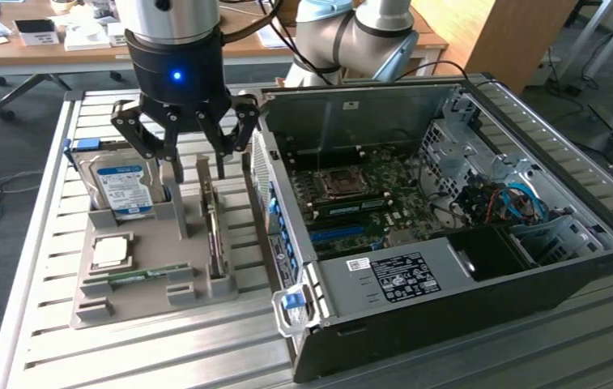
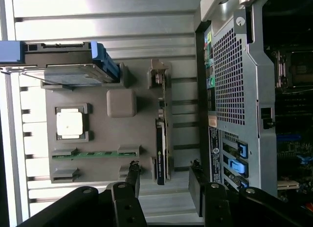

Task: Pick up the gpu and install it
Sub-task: 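Pick up the gpu and move the gpu toward the slot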

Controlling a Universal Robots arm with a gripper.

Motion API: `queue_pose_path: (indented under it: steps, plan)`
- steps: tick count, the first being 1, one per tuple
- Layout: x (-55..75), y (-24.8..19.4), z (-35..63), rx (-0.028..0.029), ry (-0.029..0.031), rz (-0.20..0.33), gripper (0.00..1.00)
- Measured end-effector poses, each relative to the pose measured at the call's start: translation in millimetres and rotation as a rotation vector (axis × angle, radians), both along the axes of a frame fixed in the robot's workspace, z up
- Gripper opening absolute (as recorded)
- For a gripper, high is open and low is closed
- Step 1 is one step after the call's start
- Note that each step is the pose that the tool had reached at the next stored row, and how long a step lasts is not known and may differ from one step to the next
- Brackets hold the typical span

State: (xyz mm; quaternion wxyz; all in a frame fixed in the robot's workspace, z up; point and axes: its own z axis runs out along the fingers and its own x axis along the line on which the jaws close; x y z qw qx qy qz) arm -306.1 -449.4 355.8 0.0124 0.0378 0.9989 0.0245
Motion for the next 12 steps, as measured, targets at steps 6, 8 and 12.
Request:
queue_pose_path:
  steps: [6, 8, 12]
  plan:
    - [0.0, 0.0, -0.3, 0.0002, -0.0002, 0.0, 0.53]
    - [0.0, 0.0, -1.1, 0.0005, -0.0005, 0.0, 0.53]
    - [0.0, 0.0, -1.7, 0.0, -0.0001, 0.0, 0.53]
